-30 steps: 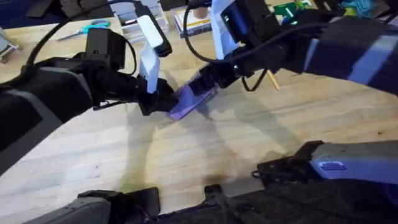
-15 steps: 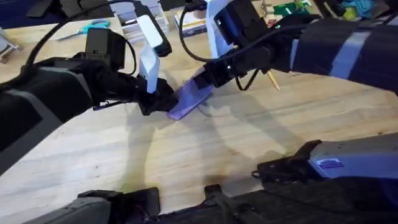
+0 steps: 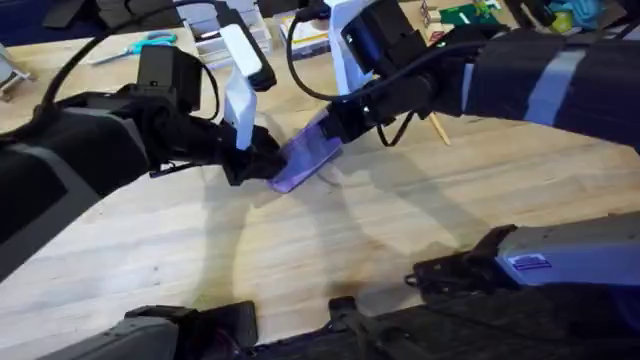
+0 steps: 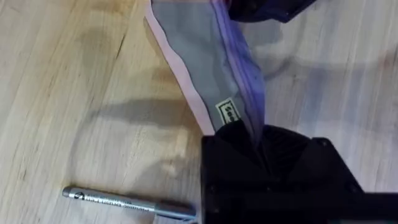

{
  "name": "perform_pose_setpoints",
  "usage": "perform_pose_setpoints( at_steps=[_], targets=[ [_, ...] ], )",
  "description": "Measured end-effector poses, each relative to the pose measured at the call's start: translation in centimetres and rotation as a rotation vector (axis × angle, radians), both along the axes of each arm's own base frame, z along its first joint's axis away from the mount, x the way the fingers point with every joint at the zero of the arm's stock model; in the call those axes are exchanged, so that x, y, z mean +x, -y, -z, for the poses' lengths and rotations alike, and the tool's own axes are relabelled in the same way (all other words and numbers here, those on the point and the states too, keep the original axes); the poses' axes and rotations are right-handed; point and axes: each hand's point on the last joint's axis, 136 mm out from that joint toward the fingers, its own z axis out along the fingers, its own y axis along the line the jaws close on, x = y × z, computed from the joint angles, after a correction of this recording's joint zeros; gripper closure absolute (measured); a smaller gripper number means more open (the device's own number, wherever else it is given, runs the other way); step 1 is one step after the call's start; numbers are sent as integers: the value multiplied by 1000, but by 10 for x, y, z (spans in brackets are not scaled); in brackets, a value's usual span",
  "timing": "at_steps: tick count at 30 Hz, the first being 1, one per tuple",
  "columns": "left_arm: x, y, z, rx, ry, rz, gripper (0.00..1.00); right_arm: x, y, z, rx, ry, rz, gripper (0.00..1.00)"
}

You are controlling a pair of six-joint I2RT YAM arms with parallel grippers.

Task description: Unzip the bag, pick up the pens from the table one at a time and place them inside, then zip the bag closed.

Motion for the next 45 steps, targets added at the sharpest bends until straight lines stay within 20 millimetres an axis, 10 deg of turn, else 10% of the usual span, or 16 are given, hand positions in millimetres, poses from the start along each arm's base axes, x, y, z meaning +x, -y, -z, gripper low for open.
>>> perform_pose_setpoints(
  at_steps=[17,45],
  targets=[
    [0,0,0,0,-1,0,959,-5,2,-74,96,193,-5,971],
    [-2,-1,1,3,-10,0,959,-68,-95,-84,203,208,-340,969]
  ],
)
